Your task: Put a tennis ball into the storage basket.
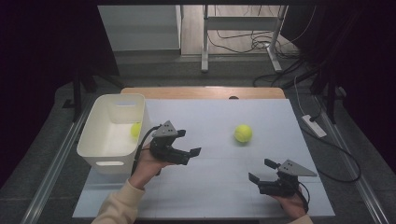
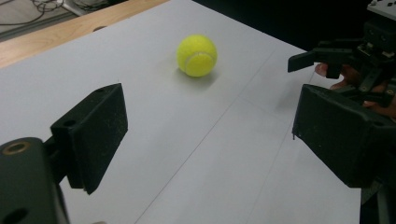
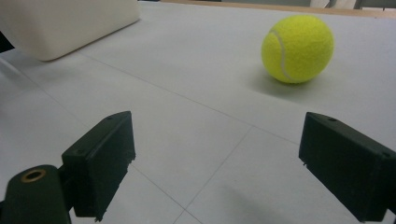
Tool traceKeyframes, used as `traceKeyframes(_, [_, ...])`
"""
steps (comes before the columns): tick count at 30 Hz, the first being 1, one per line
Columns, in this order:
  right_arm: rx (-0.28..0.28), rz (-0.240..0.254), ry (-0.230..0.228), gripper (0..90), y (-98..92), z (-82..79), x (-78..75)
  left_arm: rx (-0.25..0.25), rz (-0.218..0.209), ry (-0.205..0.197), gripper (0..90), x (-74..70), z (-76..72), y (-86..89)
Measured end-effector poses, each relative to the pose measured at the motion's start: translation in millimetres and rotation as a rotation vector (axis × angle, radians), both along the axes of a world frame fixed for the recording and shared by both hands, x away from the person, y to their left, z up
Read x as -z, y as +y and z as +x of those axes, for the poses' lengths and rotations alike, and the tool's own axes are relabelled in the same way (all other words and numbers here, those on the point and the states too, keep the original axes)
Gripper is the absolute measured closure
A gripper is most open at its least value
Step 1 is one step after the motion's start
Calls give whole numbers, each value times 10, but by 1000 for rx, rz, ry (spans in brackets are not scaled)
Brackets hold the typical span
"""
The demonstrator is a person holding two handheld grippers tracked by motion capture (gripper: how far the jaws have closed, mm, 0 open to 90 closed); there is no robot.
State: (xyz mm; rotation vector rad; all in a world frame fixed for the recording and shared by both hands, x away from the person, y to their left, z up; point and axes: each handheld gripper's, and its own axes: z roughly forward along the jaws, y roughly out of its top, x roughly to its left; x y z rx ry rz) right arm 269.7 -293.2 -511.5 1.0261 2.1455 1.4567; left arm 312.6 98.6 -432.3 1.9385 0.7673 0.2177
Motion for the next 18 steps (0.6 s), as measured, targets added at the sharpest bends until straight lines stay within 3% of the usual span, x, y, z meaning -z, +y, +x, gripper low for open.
traceKeyframes(10, [0,-9,-2,108,-6,-10,4,4,-19,46,102,59,212,-222])
traceKeyframes(18, [-3,-8,-4,108,-16,-10,-1,-8,0,35,104,26,314,-319])
